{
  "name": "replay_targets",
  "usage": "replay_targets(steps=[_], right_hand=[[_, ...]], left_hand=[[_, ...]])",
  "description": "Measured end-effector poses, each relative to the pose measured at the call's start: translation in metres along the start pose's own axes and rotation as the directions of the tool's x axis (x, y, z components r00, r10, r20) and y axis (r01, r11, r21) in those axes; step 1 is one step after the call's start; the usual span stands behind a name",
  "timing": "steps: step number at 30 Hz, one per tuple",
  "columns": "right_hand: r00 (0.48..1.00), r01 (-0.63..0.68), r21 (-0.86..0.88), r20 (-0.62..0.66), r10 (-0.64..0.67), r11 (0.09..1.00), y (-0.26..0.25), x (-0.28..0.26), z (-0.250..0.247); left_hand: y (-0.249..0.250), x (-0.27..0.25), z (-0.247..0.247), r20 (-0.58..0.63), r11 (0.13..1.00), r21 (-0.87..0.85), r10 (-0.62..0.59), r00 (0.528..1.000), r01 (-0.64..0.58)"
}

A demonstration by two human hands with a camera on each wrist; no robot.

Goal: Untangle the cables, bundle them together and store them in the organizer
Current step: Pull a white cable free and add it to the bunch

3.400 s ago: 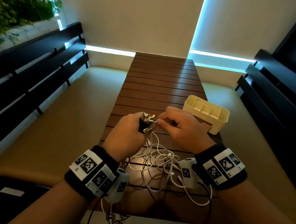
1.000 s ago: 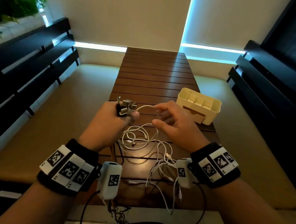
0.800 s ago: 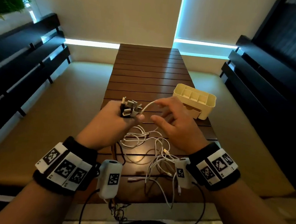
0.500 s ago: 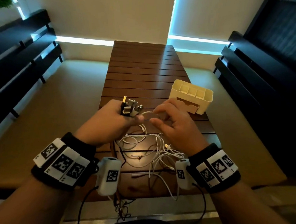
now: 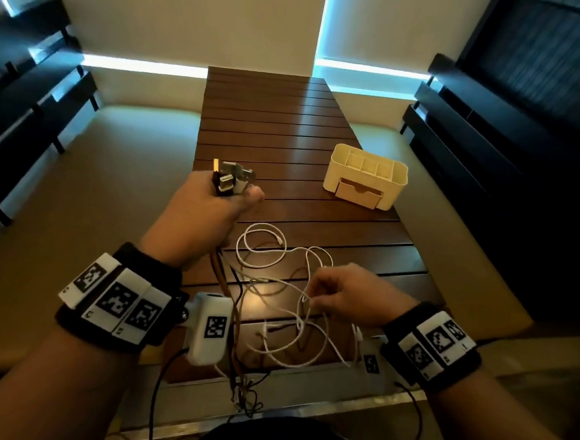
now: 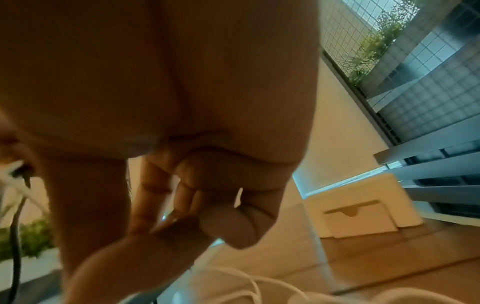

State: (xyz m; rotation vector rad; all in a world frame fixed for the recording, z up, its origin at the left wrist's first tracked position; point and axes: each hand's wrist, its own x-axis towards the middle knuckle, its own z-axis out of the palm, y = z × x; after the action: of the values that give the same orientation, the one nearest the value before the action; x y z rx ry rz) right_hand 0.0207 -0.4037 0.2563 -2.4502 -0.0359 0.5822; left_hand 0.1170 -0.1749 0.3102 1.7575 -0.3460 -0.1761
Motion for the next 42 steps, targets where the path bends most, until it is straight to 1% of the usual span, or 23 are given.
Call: replay_targets(steps=[3, 4, 6, 8, 12, 14, 16, 17, 19, 21, 23, 24, 26, 28, 29, 31, 32, 35, 36, 38, 39, 40, 42], right_hand=[[0.991, -0.098, -0.174, 0.078, 0.113, 0.98, 0.015, -0.001, 0.014], [0.985, -0.126, -0.187, 0.091, 0.144, 0.974, 0.018, -0.003, 0.016], [0.978, -0.165, -0.141, 0.105, 0.181, 0.976, 0.022, -0.005, 0.017], [0.976, -0.173, -0.084, 0.122, 0.183, 0.981, 0.019, -0.008, 0.017], [0.973, -0.169, -0.029, 0.155, 0.172, 0.985, 0.009, -0.011, 0.011], [0.985, -0.145, -0.054, 0.087, 0.15, 0.988, 0.007, -0.01, 0.006], [0.996, -0.085, -0.017, -0.036, 0.085, 0.996, 0.004, -0.009, 0.002], [0.993, -0.03, 0.022, -0.114, 0.033, 0.999, 0.001, -0.009, 0.001], [0.964, 0.114, 0.122, -0.253, -0.08, 0.986, -0.01, -0.01, 0.0], [0.939, 0.24, 0.2, -0.297, -0.175, 0.95, -0.028, -0.009, 0.001], [0.945, 0.283, 0.282, -0.243, -0.218, 0.917, -0.043, -0.004, 0.009], [0.96, 0.262, 0.33, -0.181, -0.212, 0.907, -0.048, 0.0, 0.014], [0.981, 0.175, 0.39, 0.006, -0.193, 0.904, -0.05, 0.006, 0.023], [0.962, 0.134, 0.449, 0.157, -0.225, 0.884, -0.045, 0.006, 0.026], [0.952, 0.117, 0.516, 0.185, -0.244, 0.849, -0.04, 0.006, 0.026], [0.957, 0.099, 0.609, 0.158, -0.243, 0.787, -0.029, 0.007, 0.021], [0.967, 0.111, 0.608, 0.115, -0.226, 0.786, -0.022, 0.008, 0.018], [0.99, 0.136, 0.453, -0.102, -0.101, 0.881, 0.006, 0.016, 0.012], [0.979, 0.125, 0.392, -0.198, -0.049, 0.911, 0.016, 0.019, 0.011], [0.931, 0.064, 0.264, -0.363, 0.037, 0.962, 0.036, 0.023, 0.011], [0.911, 0.006, 0.205, -0.404, 0.079, 0.979, 0.045, 0.024, 0.012], [0.905, -0.078, 0.149, -0.405, 0.133, 0.986, 0.056, 0.026, 0.013], [0.916, -0.274, 0.014, -0.302, 0.265, 0.962, 0.075, 0.03, 0.018]], left_hand=[[-0.003, 0.007, -0.011, -0.113, 1.0, -0.029, 0.007, 0.994, -0.01], [-0.003, 0.009, -0.017, -0.152, 1.0, -0.026, 0.008, 0.988, -0.012], [-0.003, 0.014, -0.028, -0.211, 0.999, -0.047, 0.001, 0.978, -0.011], [-0.003, 0.018, -0.034, -0.212, 0.997, -0.071, -0.001, 0.977, -0.015], [-0.003, 0.015, -0.021, -0.128, 0.997, -0.079, -0.003, 0.992, -0.007], [-0.005, 0.013, -0.014, -0.082, 0.996, -0.084, -0.014, 0.997, 0.007], [-0.006, 0.009, -0.009, -0.048, 0.998, -0.055, -0.029, 0.998, 0.026], [-0.007, 0.006, -0.007, -0.033, 0.999, -0.041, -0.032, 0.999, 0.031], [-0.007, 0.0, 0.002, 0.006, 0.999, -0.035, -0.031, 1.0, 0.031], [-0.006, -0.008, 0.014, 0.069, 0.998, -0.061, -0.022, 0.997, 0.026], [-0.002, -0.015, 0.028, 0.133, 0.995, -0.098, -0.013, 0.991, 0.026], [0.0, -0.017, 0.033, 0.147, 0.992, -0.123, -0.009, 0.989, 0.027], [0.002, -0.018, 0.037, 0.143, 0.982, -0.186, -0.008, 0.99, 0.035], [-0.001, -0.016, 0.035, 0.14, 0.968, -0.243, -0.029, 0.99, 0.062], [-0.002, -0.016, 0.034, 0.139, 0.963, -0.258, -0.041, 0.989, 0.076], [-0.007, -0.015, 0.033, 0.135, 0.963, -0.253, -0.062, 0.989, 0.095], [-0.009, -0.014, 0.033, 0.131, 0.964, -0.246, -0.07, 0.989, 0.1], [-0.01, -0.013, 0.035, 0.121, 0.963, -0.245, -0.088, 0.989, 0.116], [-0.011, -0.012, 0.035, 0.118, 0.963, -0.241, -0.092, 0.989, 0.118], [-0.011, -0.01, 0.036, 0.109, 0.967, -0.227, -0.097, 0.989, 0.119], [-0.012, -0.01, 0.036, 0.104, 0.968, -0.221, -0.101, 0.989, 0.123], [-0.012, -0.008, 0.037, 0.099, 0.968, -0.219, -0.106, 0.989, 0.126], [-0.013, -0.006, 0.039, 0.097, 0.969, -0.21, -0.112, 0.989, 0.131]])
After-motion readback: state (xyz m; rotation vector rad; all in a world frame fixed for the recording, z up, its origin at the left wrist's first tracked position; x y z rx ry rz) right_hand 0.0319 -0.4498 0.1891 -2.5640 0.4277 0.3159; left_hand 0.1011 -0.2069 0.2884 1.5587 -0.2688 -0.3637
